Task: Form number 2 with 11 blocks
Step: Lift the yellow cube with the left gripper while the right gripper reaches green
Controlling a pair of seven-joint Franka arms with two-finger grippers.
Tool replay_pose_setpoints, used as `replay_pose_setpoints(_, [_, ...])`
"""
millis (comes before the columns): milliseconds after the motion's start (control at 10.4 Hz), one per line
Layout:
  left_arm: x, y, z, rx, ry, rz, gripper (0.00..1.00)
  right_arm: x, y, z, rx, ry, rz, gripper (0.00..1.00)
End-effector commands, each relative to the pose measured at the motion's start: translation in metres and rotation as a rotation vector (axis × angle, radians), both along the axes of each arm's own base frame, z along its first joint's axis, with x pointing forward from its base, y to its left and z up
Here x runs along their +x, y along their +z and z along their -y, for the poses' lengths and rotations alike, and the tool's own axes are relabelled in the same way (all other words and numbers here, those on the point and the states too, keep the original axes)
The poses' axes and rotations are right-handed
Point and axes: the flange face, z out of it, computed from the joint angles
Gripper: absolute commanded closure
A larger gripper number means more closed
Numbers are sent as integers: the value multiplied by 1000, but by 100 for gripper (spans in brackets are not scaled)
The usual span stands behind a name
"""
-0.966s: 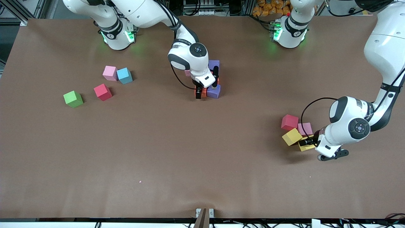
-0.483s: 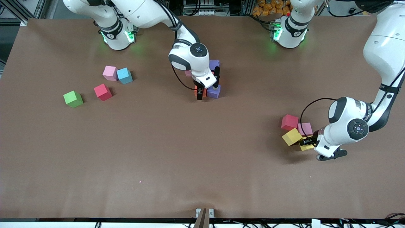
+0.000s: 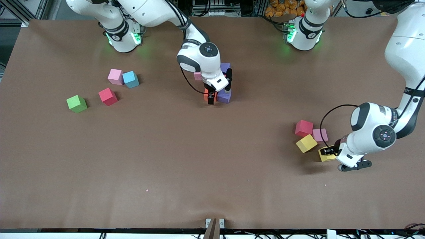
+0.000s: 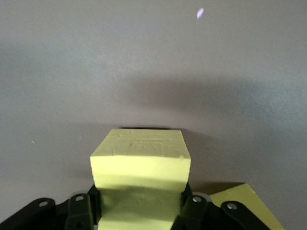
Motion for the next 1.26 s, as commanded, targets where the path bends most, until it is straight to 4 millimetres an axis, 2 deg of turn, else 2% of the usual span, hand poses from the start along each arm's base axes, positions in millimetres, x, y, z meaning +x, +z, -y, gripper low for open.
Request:
replay_pose_setpoints(0, [4,16,0,25,-32,27,54,-4,25,3,-28,3,32,0])
replay_pose_setpoints(193, [10,41,11,24,-43,46,54,-5,38,11,-47,-2,37,0])
replay_pose_setpoints(290, [9,49,18,24,-51,37,54,-6,48,12,-64,-3,38,0])
replay_pose_setpoints(386, [9,66,29,28,-61,50,54,-5,64,15,-77,-11,47,0])
replay_pose_setpoints(580, [6,95,50,40,-83,63,54,5,87,38,-90,5,60,0])
replay_pose_setpoints(773, [0,115,78,29,-63,61,54,19,119,74,-91,15,90,0])
replay_pose_setpoints(966, [-12,130,128,4,-8,47,54,40,149,124,-124,-76,111,0])
replay_pose_setpoints(1159, [-24,133,181,2,78,42,54,81,174,189,-151,-243,83,0])
